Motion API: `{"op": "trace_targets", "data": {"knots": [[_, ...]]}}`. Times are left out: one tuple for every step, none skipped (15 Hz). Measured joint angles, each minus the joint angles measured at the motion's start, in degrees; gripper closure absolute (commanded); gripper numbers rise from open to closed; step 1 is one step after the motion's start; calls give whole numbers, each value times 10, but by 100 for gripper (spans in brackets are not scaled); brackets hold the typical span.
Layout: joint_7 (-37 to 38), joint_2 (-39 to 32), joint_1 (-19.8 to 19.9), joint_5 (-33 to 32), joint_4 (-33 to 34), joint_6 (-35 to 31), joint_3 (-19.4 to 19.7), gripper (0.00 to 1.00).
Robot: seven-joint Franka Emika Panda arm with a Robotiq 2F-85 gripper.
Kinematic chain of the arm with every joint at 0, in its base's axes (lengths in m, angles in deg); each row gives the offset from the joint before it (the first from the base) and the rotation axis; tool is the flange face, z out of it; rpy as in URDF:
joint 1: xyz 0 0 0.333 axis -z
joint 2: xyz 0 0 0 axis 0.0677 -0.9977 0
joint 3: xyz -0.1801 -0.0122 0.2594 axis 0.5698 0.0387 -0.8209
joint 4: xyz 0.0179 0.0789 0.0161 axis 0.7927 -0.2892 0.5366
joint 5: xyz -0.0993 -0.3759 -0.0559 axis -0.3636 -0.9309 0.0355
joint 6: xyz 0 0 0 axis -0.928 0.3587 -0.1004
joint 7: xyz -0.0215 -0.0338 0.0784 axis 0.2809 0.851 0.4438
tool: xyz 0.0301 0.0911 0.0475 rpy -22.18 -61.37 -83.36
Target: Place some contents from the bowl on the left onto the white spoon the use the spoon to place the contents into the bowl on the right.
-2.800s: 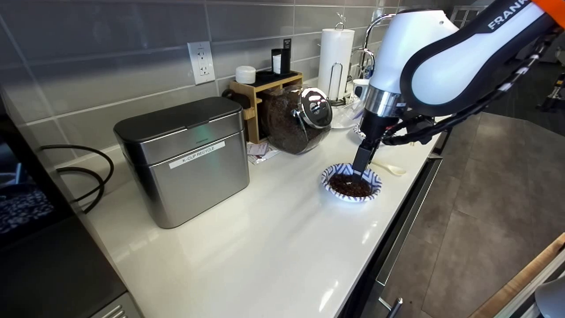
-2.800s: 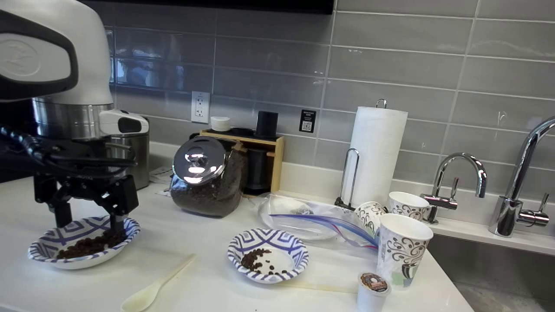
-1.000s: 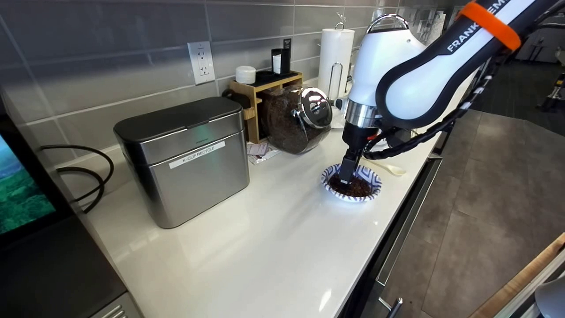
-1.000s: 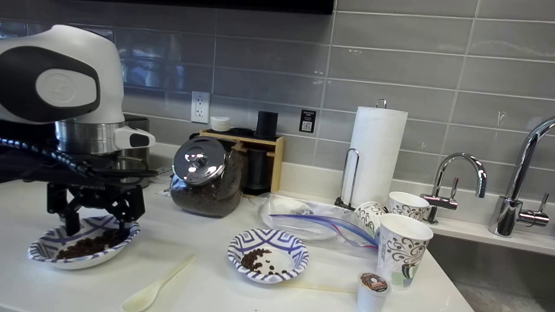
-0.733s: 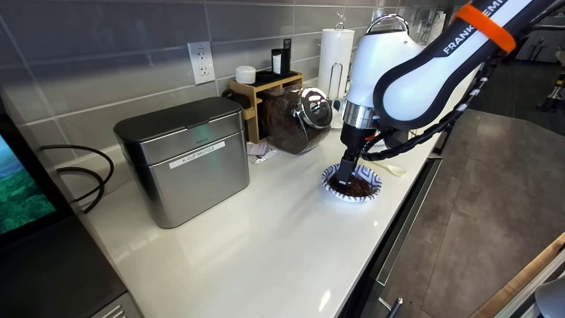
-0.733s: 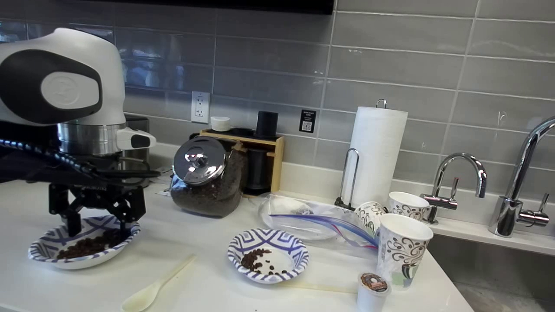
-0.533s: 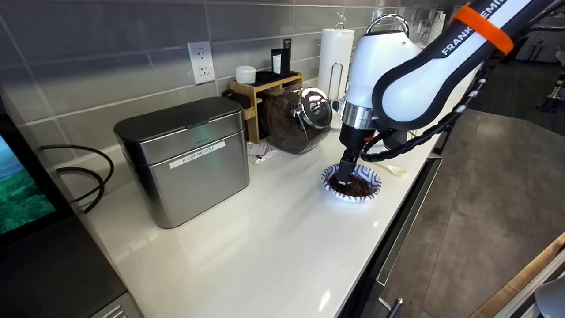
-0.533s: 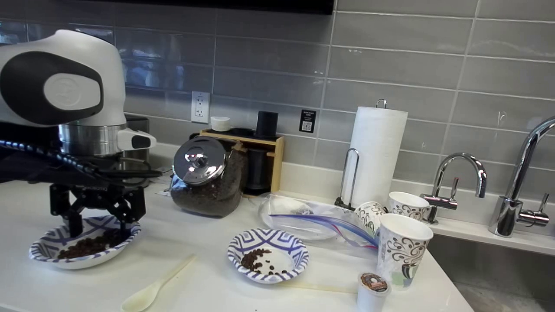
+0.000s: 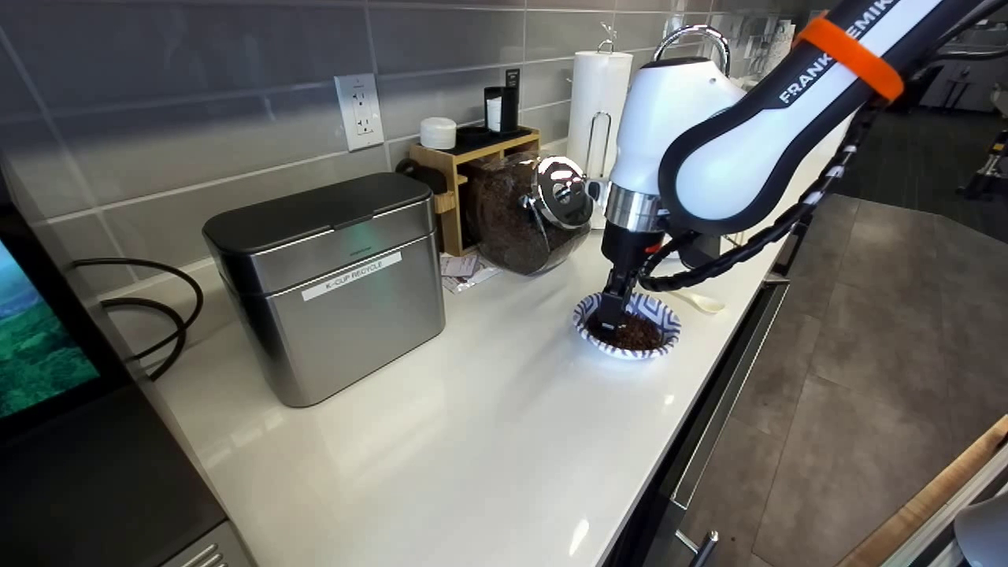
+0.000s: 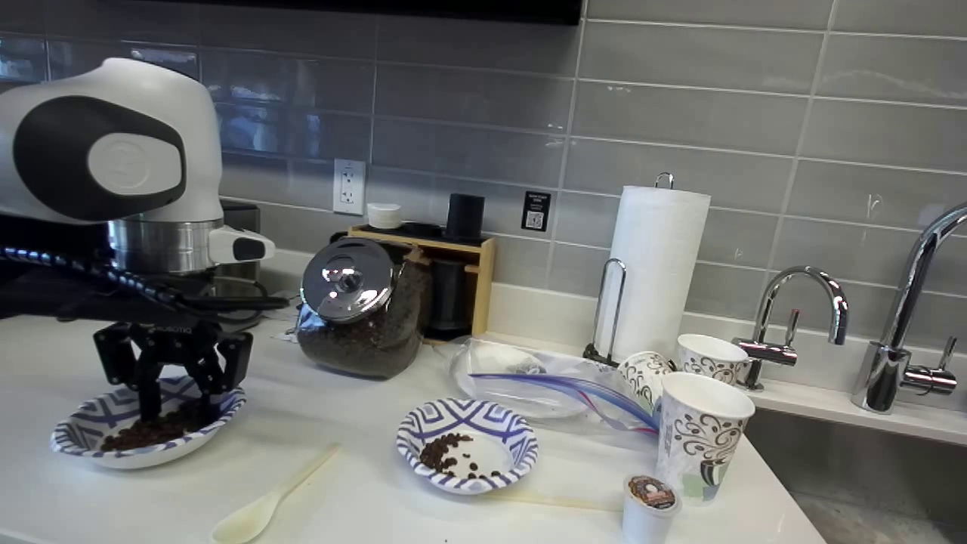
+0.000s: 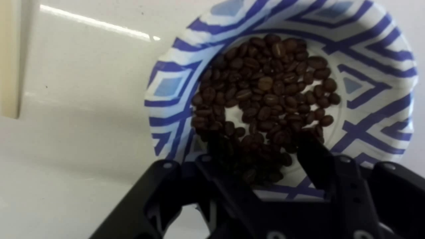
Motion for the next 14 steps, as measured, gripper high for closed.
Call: {"op": "trace_targets", "data": {"knots": [[0, -1, 0, -1, 0, 0, 0, 44], [0, -1, 0, -1, 1, 0, 0, 44], [0, -2, 0, -1, 1, 0, 0, 50], [0, -2, 0, -2, 2, 0, 0, 50], [0, -3, 0, -2, 2, 0, 0, 55], [0, -3, 0, -2, 3, 0, 0, 62], [0, -4, 0, -2, 3, 0, 0, 61], [0, -5, 0, -2, 4, 0, 0, 69], [0, -6, 0, -2, 5, 0, 0, 75], [0, -7, 0, -2, 6, 0, 0, 74], [0, -7, 0, -2, 7, 0, 0, 83], [0, -7, 0, -2, 7, 0, 0, 89], [0, -7, 0, -2, 8, 0, 0, 92], [0, -7, 0, -2, 9, 0, 0, 91]]}}
